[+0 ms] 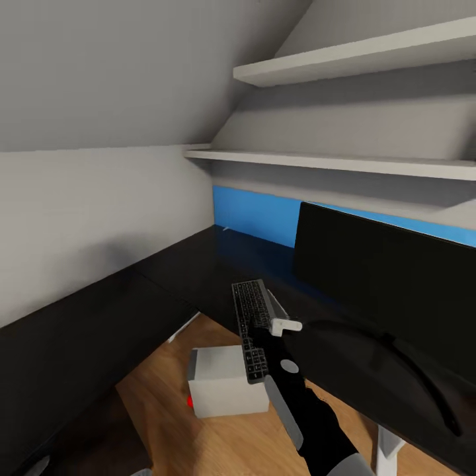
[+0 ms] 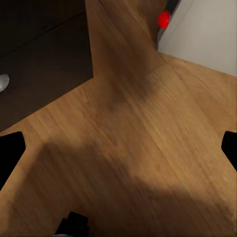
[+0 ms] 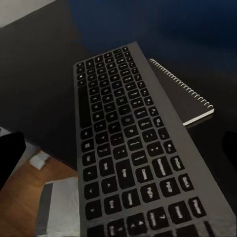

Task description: In the bedroom, organize the workspace by keeping the computer under the desk, ensuring the monitor is on the desk, placing the keyboard on the desk next to the monitor, placing the mouse on the desk next to the keyboard, moving the folder from the swivel chair onto the desk next to the mouse, stacking the notebook on top of the folder with the pen on top of the notebook, and positioning the swivel chair next to the desk.

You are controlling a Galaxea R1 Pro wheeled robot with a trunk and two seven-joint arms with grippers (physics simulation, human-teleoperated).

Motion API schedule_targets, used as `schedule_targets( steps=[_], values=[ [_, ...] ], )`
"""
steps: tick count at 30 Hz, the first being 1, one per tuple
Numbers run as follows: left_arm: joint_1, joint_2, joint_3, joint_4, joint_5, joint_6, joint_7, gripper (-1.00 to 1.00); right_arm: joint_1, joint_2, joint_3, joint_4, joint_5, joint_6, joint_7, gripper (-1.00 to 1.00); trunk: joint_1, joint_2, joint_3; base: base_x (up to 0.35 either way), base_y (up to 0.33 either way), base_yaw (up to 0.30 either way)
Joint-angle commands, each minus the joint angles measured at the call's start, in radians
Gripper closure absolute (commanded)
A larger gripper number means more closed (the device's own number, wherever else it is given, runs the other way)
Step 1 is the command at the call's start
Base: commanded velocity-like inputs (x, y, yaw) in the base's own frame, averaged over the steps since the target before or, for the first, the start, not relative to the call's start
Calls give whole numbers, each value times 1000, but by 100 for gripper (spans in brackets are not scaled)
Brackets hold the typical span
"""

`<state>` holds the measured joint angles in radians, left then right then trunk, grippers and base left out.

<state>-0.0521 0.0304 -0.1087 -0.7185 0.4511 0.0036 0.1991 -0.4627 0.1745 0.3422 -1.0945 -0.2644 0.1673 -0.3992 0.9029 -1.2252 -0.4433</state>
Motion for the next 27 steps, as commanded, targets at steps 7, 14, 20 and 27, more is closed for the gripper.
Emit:
schedule_targets(
  steps=[7, 14, 20, 27],
  values=[
    [0, 2, -8, -1, 9, 1, 10, -100, 4, -1, 51, -30, -6, 5, -9, -100, -1, -1, -1, -331, -33, 0],
    [-1, 2, -8, -1, 9, 1, 9, -100, 4, -1, 52, -29, -5, 5, -9, -100, -1, -1, -1, -337, -74, 0],
    [-1, 2, -8, -1, 8, 0, 8, -100, 4, -4, 51, -27, -6, 4, -7, -100, -1, -1, -1, -337, -85, 0],
    [0, 2, -6, -4, 6, -1, 8, -100, 4, -4, 51, -21, -6, 5, -5, -100, -1, -1, -1, -280, -67, 0]
  ],
)
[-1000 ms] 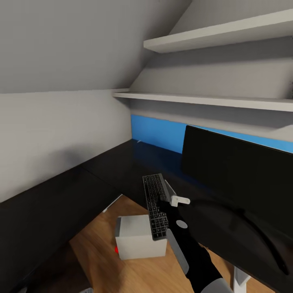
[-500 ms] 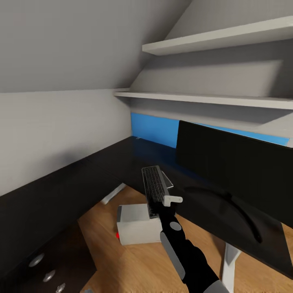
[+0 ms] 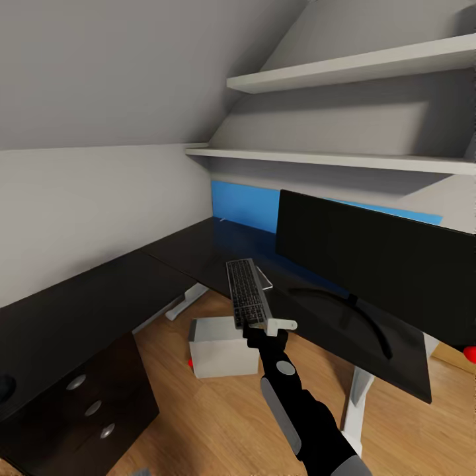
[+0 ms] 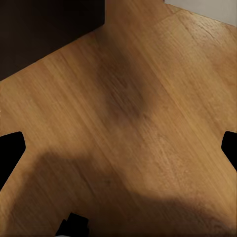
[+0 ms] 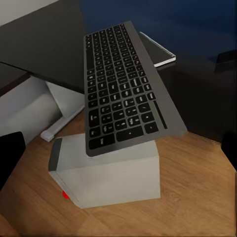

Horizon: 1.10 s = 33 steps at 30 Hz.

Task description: In the bedroom, organize the workspace by keeping the computer under the desk, ensuring the monitor is on the desk, placing the keyboard on the desk next to the monitor, placing the mouse on the desk next to the keyboard, moving the folder from the swivel chair onto the desk next to the mouse, stacking the notebook on top of the folder with the pen on top of the notebook, and positioning the swivel chair next to the desk.

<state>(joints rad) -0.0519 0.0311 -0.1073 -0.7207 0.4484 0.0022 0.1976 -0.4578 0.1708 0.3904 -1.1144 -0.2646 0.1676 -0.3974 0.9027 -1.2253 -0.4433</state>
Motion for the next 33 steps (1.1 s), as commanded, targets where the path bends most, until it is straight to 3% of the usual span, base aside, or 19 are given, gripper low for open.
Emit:
schedule_targets(
  steps=[1, 10, 14, 15, 19, 20, 21, 23, 26, 28, 30, 33],
  values=[
    [-1, 2, -7, -2, 9, 0, 10, -100, -1, 0, 3, 3, -6, 4, -7, -100, 0, -1, -1, -142, -29, 0],
    [-1, 3, -3, -47, 11, 1, 9, -100, -1, 4, 3, 52, -30, 6, -7, -100, 0, -1, -1, -48, -10, 0],
    [-1, 3, -1, -162, 12, 7, 10, -100, -1, 4, 2, 58, -120, 8, -7, -100, 0, -1, -1, -7, -1, 0],
    [0, 4, 0, -207, 14, 10, 10, -100, -1, 4, 1, 58, -175, 9, -7, -100, 0, -1, -1, -3, -1, 0],
    [0, 3, 1, -274, 16, 16, 11, -100, -1, 4, 0, 59, -309, 11, -6, -100, 15, -29, -14, -2, 0, 0],
    [0, 2, 0, -300, 16, 32, 12, -100, -1, 3, -1, 58, -376, 11, -5, -100, 19, -36, -17, 0, 0, 0],
    [-1, 2, 0, -314, 16, 47, 12, -100, -1, 3, -1, 57, -407, 12, -5, -100, 23, -43, -20, 0, 0, 0],
    [-1, 1, -2, -367, 17, 127, 21, -100, -2, 2, -3, 49, -489, 13, -5, -100, 30, -57, -26, 0, 0, 0],
    [-1, -2, -2, -444, 17, 239, 41, -100, -2, 0, -13, 31, -556, 14, -6, -100, 42, -78, -36, 0, 0, 0],
    [-1, -14, -2, -561, 19, 374, 80, -100, -2, -14, -61, -4, -639, 19, -6, -100, 50, -92, -42, 0, 0, 0],
    [0, -46, -2, -660, 19, 460, 143, -100, -2, -41, -129, -27, -742, 38, 0, -100, 57, -106, -48, 0, 0, 0],
    [0, -72, -2, -691, 20, 486, 197, -100, -2, -68, -154, -31, -801, 53, 30, -100, 69, -127, -58, 0, 0, 0]
  ],
)
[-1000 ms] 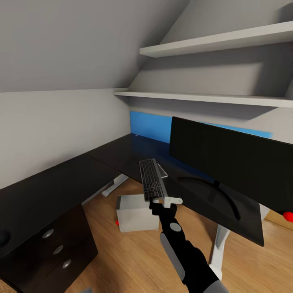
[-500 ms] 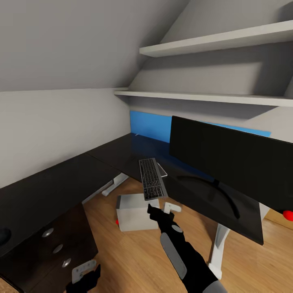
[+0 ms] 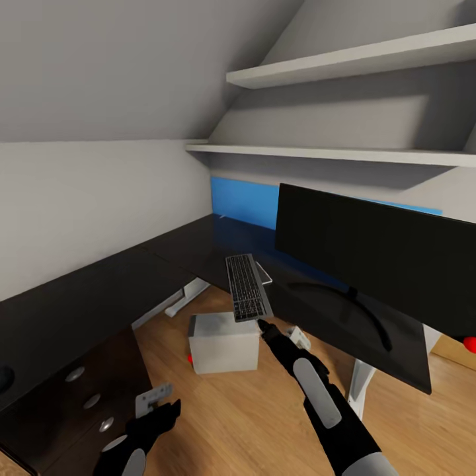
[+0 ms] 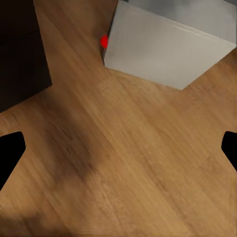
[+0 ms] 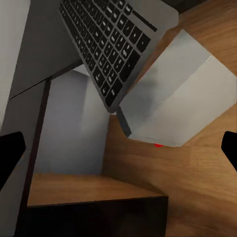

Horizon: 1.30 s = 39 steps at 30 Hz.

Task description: In the bedroom, organize the workspace by keeping the computer under the desk, ensuring the monitor is on the desk, placing the keyboard on the desk next to the monitor, placing the mouse on the desk next to the keyboard, moving the folder from the swivel chair onto the desk next to the mouse, stacking the notebook on top of the folder with the pen on top of the notebook, and positioning the swivel chair next to the desk.

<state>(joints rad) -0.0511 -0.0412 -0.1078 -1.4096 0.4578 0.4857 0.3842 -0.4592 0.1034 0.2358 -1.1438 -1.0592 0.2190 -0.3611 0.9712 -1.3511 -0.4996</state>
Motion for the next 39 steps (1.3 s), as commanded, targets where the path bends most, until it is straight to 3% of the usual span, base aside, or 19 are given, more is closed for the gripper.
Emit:
schedule_targets(
  steps=[1, 4, 8, 22, 39],
  values=[
    [-1, -8, -1, -8, 11, 9, 29, -100, 0, -18, -6, 2, -25, 6, 19, -100, 4, -8, -4, 0, 0, 0],
    [-1, -18, 13, 28, 11, 14, 54, -100, -1, -56, -14, 49, -50, 11, 103, -100, 15, -29, -14, 0, 0, 0],
    [-1, -18, 27, 79, 8, 12, 56, -100, -1, -69, -18, 95, -55, 12, 161, -100, 31, -57, -26, 0, 0, 0],
    [0, -18, 23, 30, 3, 9, 61, -100, -1, -73, -15, 107, -56, 8, 181, -100, 84, -155, -70, 0, 0, 0],
    [0, -22, 22, 34, 2, 2, 68, -100, -1, -73, -13, 104, -52, 5, 183, -100, 150, -274, -123, 0, 0, 0]
  ],
)
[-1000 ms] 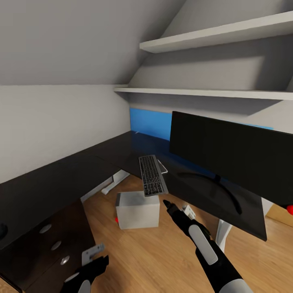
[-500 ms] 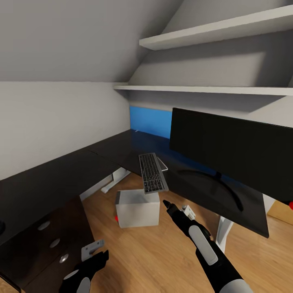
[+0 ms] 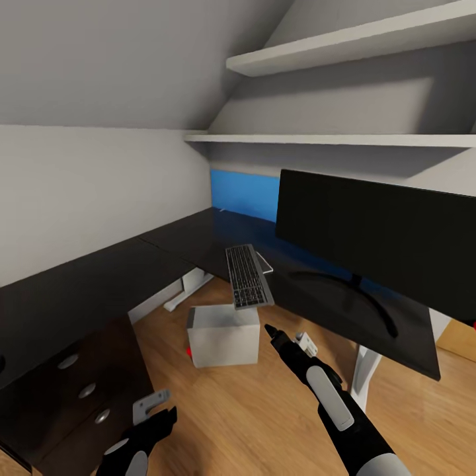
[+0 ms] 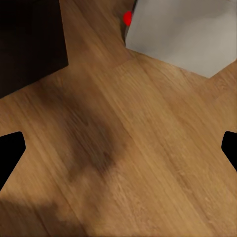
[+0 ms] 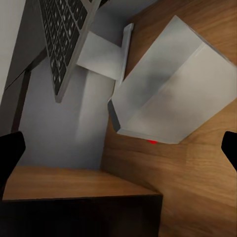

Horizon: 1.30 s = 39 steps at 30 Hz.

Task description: In the bedroom, organize the workspace by keeping the computer under the desk, ensuring the monitor is on the desk, placing the keyboard on the desk next to the monitor, placing the mouse on the desk next to the keyboard, moving the folder from the swivel chair onto the desk next to the mouse, stacking the notebook on top of the folder with the pen on top of the notebook, and positioning the swivel chair next to the desk.

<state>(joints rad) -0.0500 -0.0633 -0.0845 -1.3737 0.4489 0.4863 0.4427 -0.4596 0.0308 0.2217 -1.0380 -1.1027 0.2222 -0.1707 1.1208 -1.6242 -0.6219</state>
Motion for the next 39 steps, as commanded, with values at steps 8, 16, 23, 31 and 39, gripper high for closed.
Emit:
schedule_targets(
  steps=[8, 16, 23, 31, 39],
  values=[
    [-1, -2, -1, 22, 11, 2, 13, -100, -1, 2, 2, 0, -8, 0, -7, -100, 31, -57, -26, 0, 0, 0],
    [-1, -3, -3, 27, 11, 1, 13, -100, 0, 10, -1, 24, -92, 0, -6, -100, 61, -113, -51, 0, 0, 0],
    [-1, -3, -3, 28, 11, 1, 13, -100, -1, 7, -4, 24, -380, -2, 117, -100, 88, -162, -73, 0, 0, 0],
    [-1, -4, -4, 28, 11, 1, 12, -100, -1, 5, -4, 21, -400, -4, 181, -100, 111, -204, -92, 0, 0, 0],
    [-1, 0, -101, 28, 10, 0, 14, -100, -1, 4, -2, -9, -399, -5, 190, -100, 111, -204, -92, 0, 0, 0]
  ],
)
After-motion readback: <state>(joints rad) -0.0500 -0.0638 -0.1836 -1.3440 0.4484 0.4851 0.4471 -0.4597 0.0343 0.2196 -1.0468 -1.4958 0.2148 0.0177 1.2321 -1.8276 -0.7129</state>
